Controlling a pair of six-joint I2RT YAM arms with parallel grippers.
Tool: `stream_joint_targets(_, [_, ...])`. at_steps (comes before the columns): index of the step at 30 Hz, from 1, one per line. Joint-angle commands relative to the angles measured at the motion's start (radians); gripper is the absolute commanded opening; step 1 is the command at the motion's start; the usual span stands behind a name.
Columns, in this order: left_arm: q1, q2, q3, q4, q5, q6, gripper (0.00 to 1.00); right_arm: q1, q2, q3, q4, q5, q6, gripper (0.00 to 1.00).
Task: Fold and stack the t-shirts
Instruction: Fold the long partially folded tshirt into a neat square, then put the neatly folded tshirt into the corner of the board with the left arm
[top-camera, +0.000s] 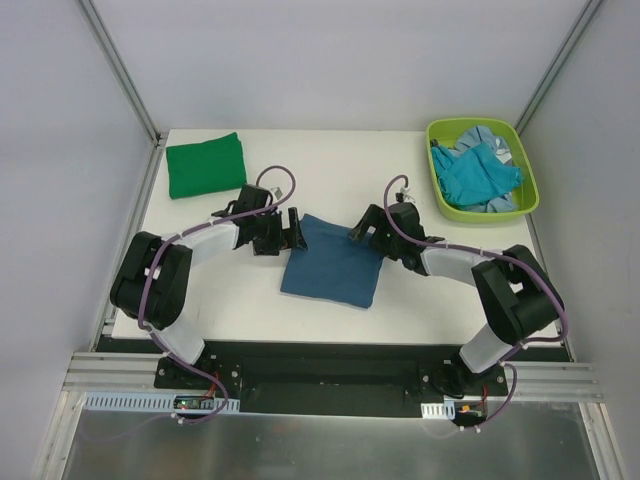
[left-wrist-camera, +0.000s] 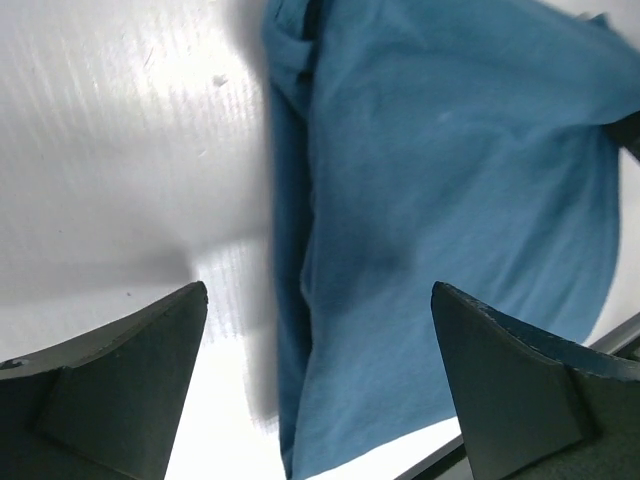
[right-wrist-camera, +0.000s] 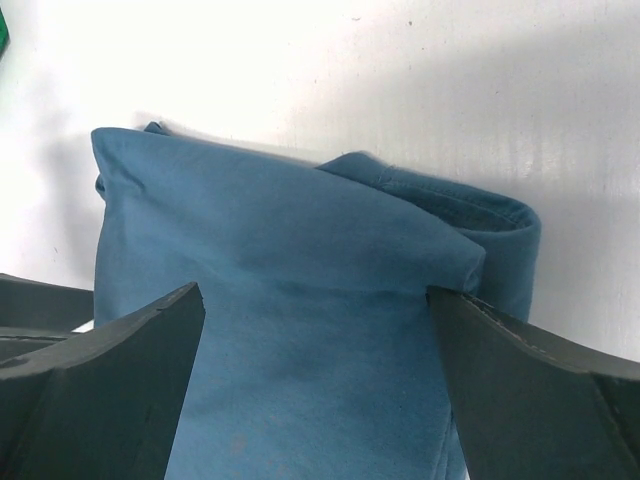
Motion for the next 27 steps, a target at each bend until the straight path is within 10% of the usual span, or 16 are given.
stream_joint_targets(1, [-0.004,0.033,0.005,-0.046,-0.032,0.026,0.88,-0.001,-0.015,0.003,-0.036,0.009,0.005,0.96])
stream_joint_targets(9, [-0.075,0.097,0.023,-0.104,-0.077,0.000,0.82,-0.001,-0.165,-0.002,-0.093,0.009,-0.029,0.96])
stream_joint_targets(21, [-0.217,0.194,0.063,-0.242,-0.344,-0.069,0.45,0.010,-0.731,-0.285,-0.114,0.176,-0.039,0.96])
stream_joint_targets(27, [-0.254,0.240,0.112,-0.272,-0.422,-0.081,0.00,0.008,-0.952,-0.345,-0.195,0.241,-0.062,0.96])
